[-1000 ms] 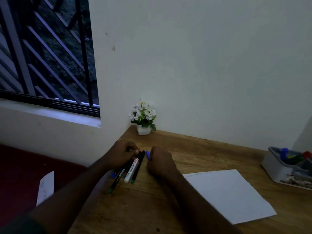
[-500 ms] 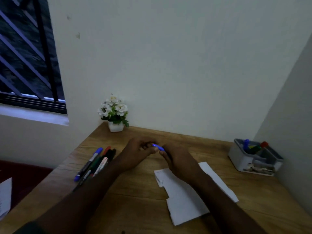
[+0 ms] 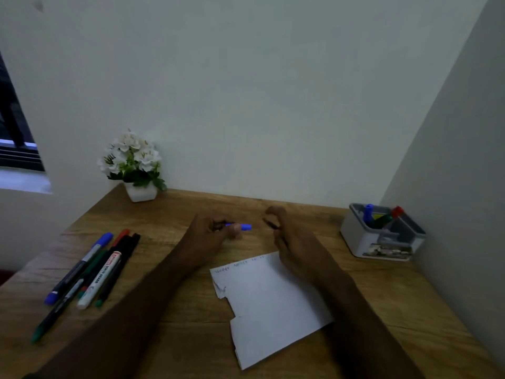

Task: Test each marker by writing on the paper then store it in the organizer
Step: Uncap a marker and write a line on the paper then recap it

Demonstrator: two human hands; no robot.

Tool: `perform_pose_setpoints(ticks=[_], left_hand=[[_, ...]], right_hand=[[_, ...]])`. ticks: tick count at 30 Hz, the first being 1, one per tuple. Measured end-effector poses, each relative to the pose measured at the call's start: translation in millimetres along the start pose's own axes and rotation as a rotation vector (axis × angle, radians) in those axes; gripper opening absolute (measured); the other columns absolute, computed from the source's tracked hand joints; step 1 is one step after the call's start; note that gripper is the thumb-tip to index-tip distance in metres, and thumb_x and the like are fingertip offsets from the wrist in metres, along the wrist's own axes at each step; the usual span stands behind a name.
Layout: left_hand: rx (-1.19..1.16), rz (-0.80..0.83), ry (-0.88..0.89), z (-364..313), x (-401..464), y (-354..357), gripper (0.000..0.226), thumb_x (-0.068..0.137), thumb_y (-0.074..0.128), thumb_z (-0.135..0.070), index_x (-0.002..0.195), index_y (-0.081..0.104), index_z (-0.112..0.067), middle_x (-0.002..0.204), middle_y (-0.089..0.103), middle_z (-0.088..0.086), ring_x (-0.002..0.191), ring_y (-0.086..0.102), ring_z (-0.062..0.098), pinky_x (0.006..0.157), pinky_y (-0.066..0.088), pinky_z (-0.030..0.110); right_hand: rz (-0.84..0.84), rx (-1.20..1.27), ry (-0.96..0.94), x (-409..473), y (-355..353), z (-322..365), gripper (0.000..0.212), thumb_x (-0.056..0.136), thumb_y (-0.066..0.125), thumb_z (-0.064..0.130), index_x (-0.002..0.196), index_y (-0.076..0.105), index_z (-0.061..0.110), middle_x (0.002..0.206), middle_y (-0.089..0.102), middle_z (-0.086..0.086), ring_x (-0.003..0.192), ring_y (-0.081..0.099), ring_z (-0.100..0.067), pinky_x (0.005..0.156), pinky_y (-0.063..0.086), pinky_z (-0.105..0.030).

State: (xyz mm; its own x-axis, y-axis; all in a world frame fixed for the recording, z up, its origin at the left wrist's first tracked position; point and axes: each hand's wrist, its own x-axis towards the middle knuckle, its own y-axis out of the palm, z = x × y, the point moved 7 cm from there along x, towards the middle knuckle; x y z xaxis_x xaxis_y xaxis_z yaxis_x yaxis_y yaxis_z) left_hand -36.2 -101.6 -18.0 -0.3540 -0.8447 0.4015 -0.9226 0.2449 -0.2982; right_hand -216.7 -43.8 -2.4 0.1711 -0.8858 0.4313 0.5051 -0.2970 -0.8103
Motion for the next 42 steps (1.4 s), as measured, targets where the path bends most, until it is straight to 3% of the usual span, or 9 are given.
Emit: perform_pose_setpoints(ticks=[5, 8, 11, 16, 19, 23, 26, 36, 42], left_hand=[[0.149, 0.065, 0.028, 7, -3, 17, 0.007, 0.089, 0.069, -0.018, 0.089, 0.076, -0.016, 0.079, 0.073, -0.001, 0.072, 0.065, 0.012, 0.063, 0.046, 0.020], [0.296, 0.148, 0.062, 15, -5, 29, 0.016, 0.085, 0.071, -0.030, 0.094, 0.075, -0.017, 0.096, 0.074, -0.008, 0.088, 0.066, 0.003, 0.078, 0.051, 0.024], [0.390, 0.151, 0.066, 21, -5, 30, 0.019, 0.083, 0.075, -0.026, 0.096, 0.074, -0.013, 0.103, 0.073, -0.005, 0.098, 0.066, 0.007, 0.087, 0.052, 0.031], [0.432, 0.193, 0.056, 28, -5, 31, 0.035, 0.072, 0.063, -0.049, 0.090, 0.073, -0.021, 0.111, 0.071, -0.010, 0.108, 0.063, 0.005, 0.092, 0.052, 0.035], [0.437, 0.217, 0.044, 27, -6, 32, 0.053, 0.066, 0.061, -0.062, 0.103, 0.072, -0.026, 0.111, 0.070, -0.015, 0.104, 0.063, 0.003, 0.094, 0.051, 0.034], [0.466, 0.281, 0.031, 23, -5, 35, 0.069, 0.056, 0.060, -0.073, 0.109, 0.071, -0.031, 0.122, 0.066, -0.015, 0.109, 0.062, 0.003, 0.095, 0.047, 0.026], [0.497, 0.327, -0.013, 28, -4, 37, 0.080, 0.052, 0.058, -0.077, 0.118, 0.067, -0.034, 0.136, 0.056, -0.016, 0.123, 0.053, 0.003, 0.101, 0.038, 0.023], [0.489, 0.367, -0.024, 38, -3, 38, 0.083, 0.053, 0.057, -0.079, 0.123, 0.064, -0.036, 0.141, 0.051, -0.018, 0.129, 0.033, -0.011, 0.111, 0.032, 0.027], [0.463, 0.375, -0.031, 40, -2, 39, 0.085, 0.050, 0.057, -0.079, 0.123, 0.063, -0.035, 0.142, 0.049, -0.020, 0.129, 0.030, -0.014, 0.110, 0.027, 0.024]], right_hand=[[-0.198, 0.716, 0.151, -10, -11, -19, 0.032, 0.093, 0.041, -0.004, 0.090, 0.069, 0.014, 0.079, 0.068, -0.009, 0.066, 0.064, -0.021, 0.057, 0.047, -0.030], [-0.131, 1.049, 0.240, -12, 2, -17, 0.024, 0.084, 0.041, 0.003, 0.095, 0.062, 0.003, 0.086, 0.072, -0.015, 0.073, 0.069, -0.026, 0.059, 0.048, -0.031], [-0.119, 0.851, 0.140, -16, -4, -8, 0.007, 0.093, 0.052, 0.002, 0.090, 0.049, -0.004, 0.081, 0.063, -0.025, 0.071, 0.061, -0.029, 0.060, 0.046, -0.027], [-0.033, 0.585, 0.286, -27, 8, -11, 0.037, 0.104, 0.037, 0.044, 0.100, 0.062, 0.017, 0.091, 0.065, -0.003, 0.086, 0.061, -0.016, 0.077, 0.047, -0.027], [-0.033, 0.573, 0.260, -25, 9, -13, 0.025, 0.102, 0.049, 0.021, 0.089, 0.065, 0.007, 0.086, 0.066, 0.001, 0.088, 0.063, -0.012, 0.081, 0.048, -0.035], [-0.003, 0.605, 0.222, -31, 11, -17, 0.022, 0.085, 0.066, 0.000, 0.073, 0.067, 0.018, 0.079, 0.068, 0.000, 0.080, 0.066, -0.015, 0.067, 0.053, -0.030], [-0.032, 0.569, 0.238, -29, 11, -21, 0.018, 0.073, 0.067, 0.001, 0.062, 0.063, 0.015, 0.066, 0.062, 0.004, 0.064, 0.059, -0.008, 0.057, 0.045, -0.021], [-0.104, 0.584, 0.261, -18, 18, -28, 0.021, 0.072, 0.063, -0.010, 0.055, 0.051, -0.005, 0.057, 0.051, -0.008, 0.055, 0.047, -0.009, 0.052, 0.040, -0.030], [-0.100, 0.608, 0.285, -18, 18, -32, 0.028, 0.072, 0.060, -0.014, 0.052, 0.045, -0.002, 0.051, 0.047, 0.003, 0.049, 0.042, -0.001, 0.049, 0.033, -0.014]])
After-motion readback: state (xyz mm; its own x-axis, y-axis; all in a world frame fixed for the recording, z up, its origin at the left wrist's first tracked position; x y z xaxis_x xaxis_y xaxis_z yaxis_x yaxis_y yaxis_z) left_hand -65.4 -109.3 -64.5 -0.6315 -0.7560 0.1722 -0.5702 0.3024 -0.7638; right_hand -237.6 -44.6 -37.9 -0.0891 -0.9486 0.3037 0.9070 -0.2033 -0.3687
